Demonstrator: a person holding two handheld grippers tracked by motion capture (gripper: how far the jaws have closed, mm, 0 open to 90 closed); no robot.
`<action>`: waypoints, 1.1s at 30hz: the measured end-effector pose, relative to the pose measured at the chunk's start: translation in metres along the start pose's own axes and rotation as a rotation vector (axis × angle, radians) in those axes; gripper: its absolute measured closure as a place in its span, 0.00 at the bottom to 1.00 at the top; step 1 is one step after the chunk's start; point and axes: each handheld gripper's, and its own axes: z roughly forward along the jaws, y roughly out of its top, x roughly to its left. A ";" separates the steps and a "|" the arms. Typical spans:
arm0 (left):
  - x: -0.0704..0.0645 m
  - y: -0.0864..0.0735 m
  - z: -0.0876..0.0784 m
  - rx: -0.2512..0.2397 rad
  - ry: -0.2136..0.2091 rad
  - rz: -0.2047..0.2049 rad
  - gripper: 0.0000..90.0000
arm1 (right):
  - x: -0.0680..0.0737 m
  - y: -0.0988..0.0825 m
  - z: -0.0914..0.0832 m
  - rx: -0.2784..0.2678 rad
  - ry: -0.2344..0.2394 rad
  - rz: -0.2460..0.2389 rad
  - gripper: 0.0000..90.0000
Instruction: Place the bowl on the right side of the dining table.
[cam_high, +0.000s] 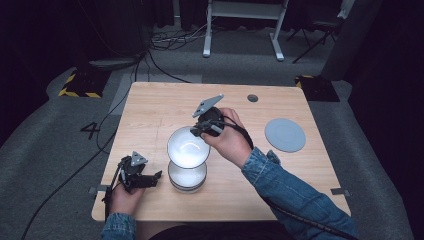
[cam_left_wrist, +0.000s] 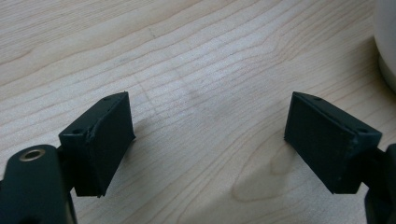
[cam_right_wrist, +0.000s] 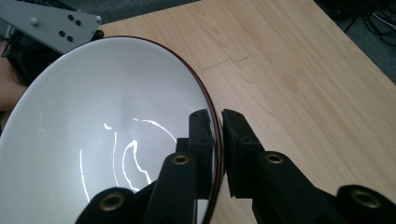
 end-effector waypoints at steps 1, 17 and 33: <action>0.000 0.000 0.000 -0.003 0.002 -0.002 0.18 | -0.003 0.001 -0.001 0.000 -0.008 -0.003 0.92; 0.000 0.000 0.000 -0.004 0.002 -0.001 0.18 | -0.053 0.013 -0.025 -0.031 -0.121 0.096 0.92; 0.000 0.000 0.000 -0.002 0.003 -0.002 0.18 | -0.114 -0.011 -0.047 -0.033 -0.247 0.194 0.92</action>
